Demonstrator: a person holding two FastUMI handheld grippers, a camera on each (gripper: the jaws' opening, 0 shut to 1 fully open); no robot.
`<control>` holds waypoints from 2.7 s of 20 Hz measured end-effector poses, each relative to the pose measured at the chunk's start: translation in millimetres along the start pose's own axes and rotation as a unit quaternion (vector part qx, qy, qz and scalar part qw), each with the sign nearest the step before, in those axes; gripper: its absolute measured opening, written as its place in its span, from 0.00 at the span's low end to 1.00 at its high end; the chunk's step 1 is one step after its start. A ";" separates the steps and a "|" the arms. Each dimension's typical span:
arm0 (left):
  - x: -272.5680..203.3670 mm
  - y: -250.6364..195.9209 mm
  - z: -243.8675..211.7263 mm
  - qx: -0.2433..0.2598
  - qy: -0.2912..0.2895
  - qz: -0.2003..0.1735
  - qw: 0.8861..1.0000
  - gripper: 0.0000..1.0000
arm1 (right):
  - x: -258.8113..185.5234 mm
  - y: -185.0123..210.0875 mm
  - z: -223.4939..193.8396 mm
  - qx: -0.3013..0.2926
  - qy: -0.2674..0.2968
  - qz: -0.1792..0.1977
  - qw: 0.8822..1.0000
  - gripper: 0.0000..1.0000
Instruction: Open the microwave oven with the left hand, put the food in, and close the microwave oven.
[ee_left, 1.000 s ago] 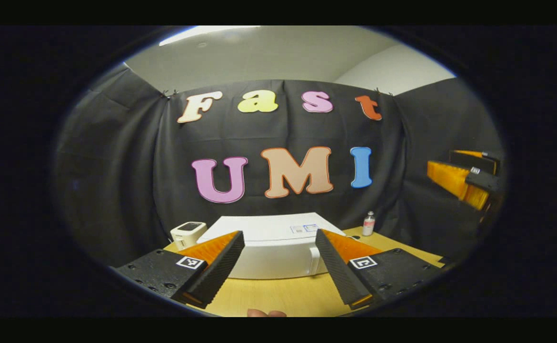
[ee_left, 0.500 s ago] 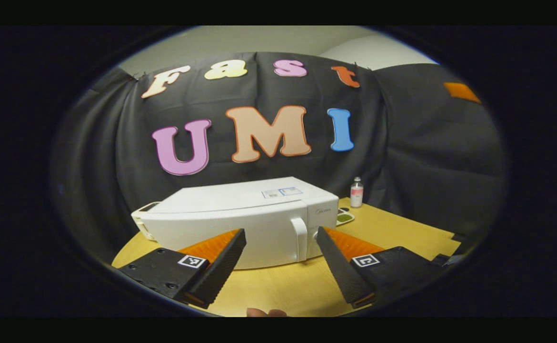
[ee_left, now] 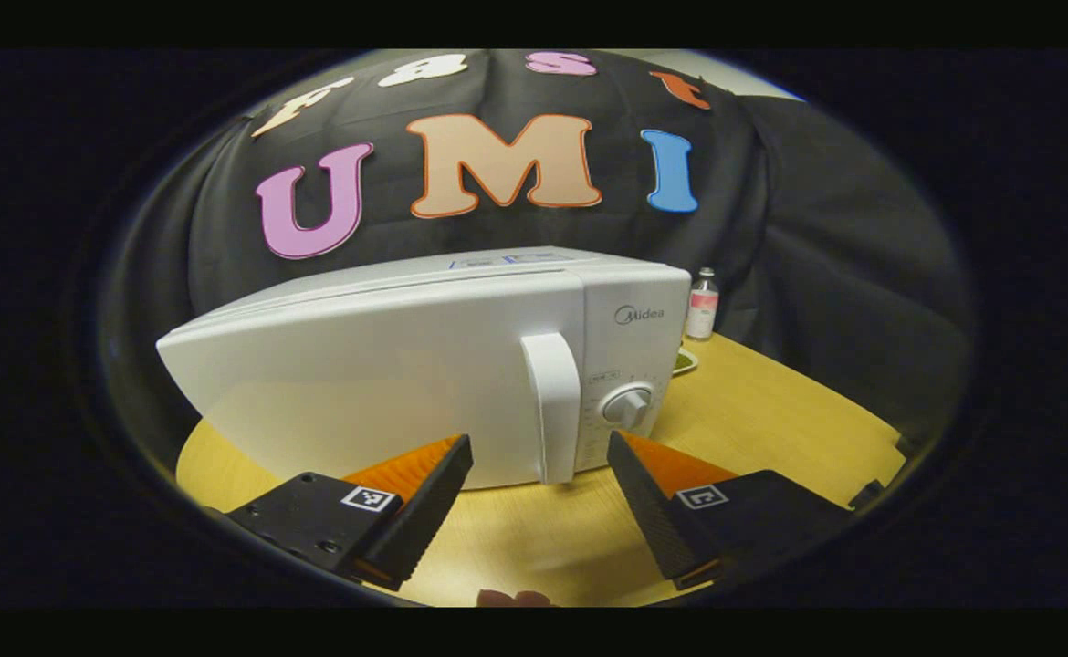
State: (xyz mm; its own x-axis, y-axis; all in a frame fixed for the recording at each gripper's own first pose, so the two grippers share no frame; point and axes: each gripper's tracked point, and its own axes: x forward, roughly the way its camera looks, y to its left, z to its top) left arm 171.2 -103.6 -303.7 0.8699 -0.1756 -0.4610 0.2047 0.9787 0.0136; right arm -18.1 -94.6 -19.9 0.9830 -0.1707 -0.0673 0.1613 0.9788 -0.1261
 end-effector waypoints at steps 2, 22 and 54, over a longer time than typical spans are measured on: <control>3.2 0.6 -1.4 0.008 0.001 0.008 1.000 0.96 | -3.5 -1.1 -6.7 -0.002 0.007 0.003 1.000 0.96; 15.0 -16.0 13.4 0.026 0.002 -0.044 0.999 0.00 | 10.3 -3.3 -12.5 0.034 0.008 0.034 0.999 0.96; -265.4 156.9 -106.2 -0.023 0.045 0.097 0.994 0.00 | 28.8 137.3 11.5 0.059 -0.045 0.178 0.981 0.96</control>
State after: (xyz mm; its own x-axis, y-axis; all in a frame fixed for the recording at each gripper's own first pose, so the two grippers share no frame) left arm -75.2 107.8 -273.4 0.8468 0.0243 -0.5313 0.0157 0.9974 0.0706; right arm 33.4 36.1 -27.8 0.9820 0.1889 0.0016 -0.1889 0.9820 0.0060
